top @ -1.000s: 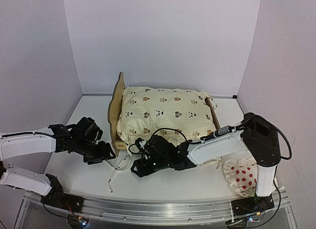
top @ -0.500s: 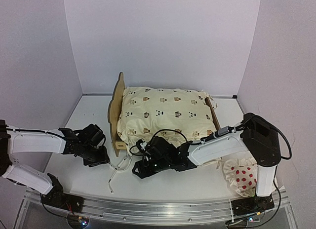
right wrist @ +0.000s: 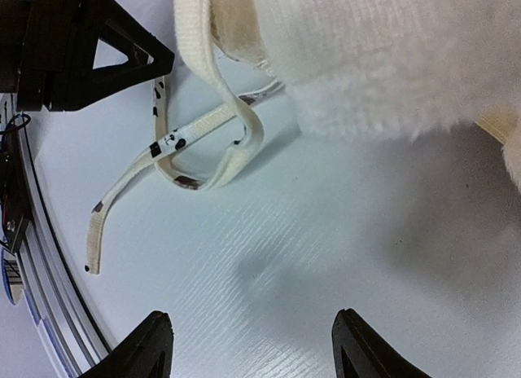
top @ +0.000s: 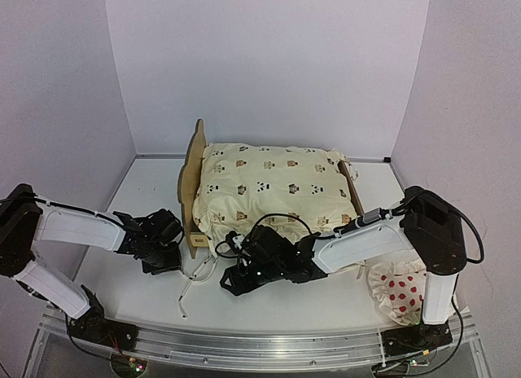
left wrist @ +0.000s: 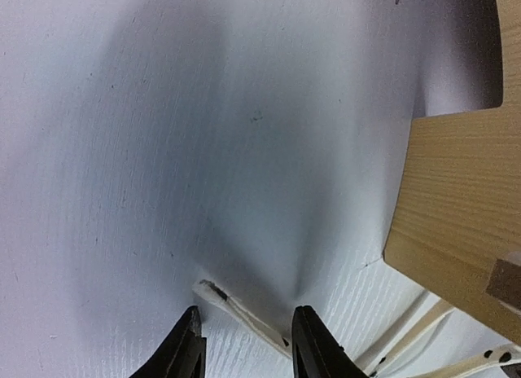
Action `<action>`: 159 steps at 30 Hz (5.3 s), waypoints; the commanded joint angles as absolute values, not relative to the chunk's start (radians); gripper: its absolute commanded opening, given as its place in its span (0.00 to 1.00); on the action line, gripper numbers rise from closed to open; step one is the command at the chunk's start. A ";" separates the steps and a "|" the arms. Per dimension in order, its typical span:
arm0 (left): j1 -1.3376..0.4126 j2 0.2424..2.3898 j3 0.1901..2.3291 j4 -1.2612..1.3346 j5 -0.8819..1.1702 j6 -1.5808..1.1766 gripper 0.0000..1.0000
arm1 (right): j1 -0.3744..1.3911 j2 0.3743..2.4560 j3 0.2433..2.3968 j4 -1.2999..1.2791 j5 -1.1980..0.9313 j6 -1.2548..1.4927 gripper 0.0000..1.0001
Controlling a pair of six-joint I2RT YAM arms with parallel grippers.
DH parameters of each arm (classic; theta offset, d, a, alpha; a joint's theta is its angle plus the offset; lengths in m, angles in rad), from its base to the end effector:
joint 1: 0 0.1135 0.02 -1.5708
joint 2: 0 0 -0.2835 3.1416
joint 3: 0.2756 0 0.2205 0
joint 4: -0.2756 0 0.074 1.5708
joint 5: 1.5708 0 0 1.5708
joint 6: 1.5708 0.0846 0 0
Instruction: Set up the pet bed
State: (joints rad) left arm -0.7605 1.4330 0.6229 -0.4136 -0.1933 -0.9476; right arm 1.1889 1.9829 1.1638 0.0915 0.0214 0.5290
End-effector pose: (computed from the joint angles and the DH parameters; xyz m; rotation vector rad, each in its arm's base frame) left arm 0.1736 -0.1428 0.1343 -0.3049 2.7470 -0.1893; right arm 0.1659 0.4083 0.1538 -0.7836 2.3244 0.8158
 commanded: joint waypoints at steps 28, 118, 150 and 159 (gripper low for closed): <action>-0.800 1.208 0.580 -0.311 -0.211 -0.860 0.00 | 1.186 1.985 1.299 0.117 0.074 0.498 0.49; -1.208 1.256 0.539 0.074 -0.394 -0.410 0.00 | 1.171 1.888 1.255 0.054 0.145 0.482 0.02; -1.167 1.657 0.634 0.460 -0.311 -0.033 0.00 | 1.098 1.833 1.171 0.026 -0.166 0.636 0.10; -1.163 1.716 0.623 0.536 -0.278 -0.008 0.00 | 1.078 1.752 1.124 0.016 -0.226 0.644 0.34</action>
State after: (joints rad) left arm -1.1703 1.6882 0.6018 0.4692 -0.3085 -0.0472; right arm 1.0630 1.8725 1.1409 -0.0305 -0.1290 0.6560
